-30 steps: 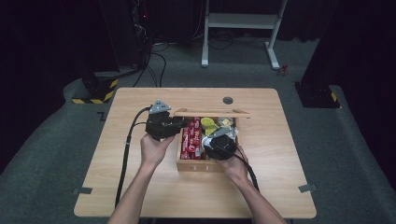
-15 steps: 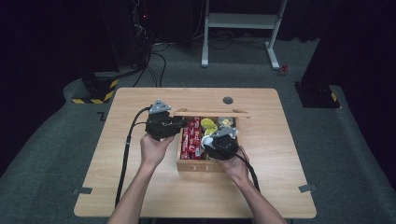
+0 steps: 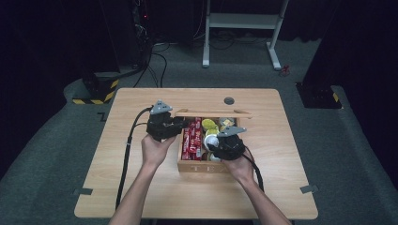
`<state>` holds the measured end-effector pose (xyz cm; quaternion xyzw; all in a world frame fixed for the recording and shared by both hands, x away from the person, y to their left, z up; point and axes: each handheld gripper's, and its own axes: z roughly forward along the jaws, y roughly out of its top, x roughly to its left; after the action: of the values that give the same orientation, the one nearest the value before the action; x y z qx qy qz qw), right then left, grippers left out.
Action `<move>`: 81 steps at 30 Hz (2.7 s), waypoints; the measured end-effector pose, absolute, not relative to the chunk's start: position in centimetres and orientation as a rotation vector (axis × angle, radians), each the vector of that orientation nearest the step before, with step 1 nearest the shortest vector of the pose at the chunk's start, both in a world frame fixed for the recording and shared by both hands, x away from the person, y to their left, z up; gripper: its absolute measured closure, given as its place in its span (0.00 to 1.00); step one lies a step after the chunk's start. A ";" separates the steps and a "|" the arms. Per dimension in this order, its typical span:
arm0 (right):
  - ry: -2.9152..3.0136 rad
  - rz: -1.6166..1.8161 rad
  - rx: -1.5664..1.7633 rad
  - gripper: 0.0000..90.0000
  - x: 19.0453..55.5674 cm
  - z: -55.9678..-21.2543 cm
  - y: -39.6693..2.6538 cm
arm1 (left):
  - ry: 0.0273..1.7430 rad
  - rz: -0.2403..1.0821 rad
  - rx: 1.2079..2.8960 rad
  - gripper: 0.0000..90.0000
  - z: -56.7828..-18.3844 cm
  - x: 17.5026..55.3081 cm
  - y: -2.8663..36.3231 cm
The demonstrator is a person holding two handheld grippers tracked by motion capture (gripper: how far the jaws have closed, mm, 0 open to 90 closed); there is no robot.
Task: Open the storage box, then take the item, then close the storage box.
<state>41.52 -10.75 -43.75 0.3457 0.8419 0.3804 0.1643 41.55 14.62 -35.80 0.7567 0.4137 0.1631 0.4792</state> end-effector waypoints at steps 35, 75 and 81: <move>2.213 1.209 1.155 0.60 39.5 -41.8 -20.5 | 0.991 0.370 1.863 0.75 -36.2 41.6 13.5; 2.067 1.045 1.440 0.59 40.6 -46.5 -29.4 | 0.993 0.394 1.848 0.75 -35.8 40.9 14.2; 2.056 1.025 1.464 0.59 41.0 -47.2 -29.8 | 0.995 0.391 1.845 0.75 -35.8 40.8 14.1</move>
<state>40.99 -29.77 -47.17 0.5257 0.7384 0.3682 0.2070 40.81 14.15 -35.83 0.7575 0.4084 0.1607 0.4833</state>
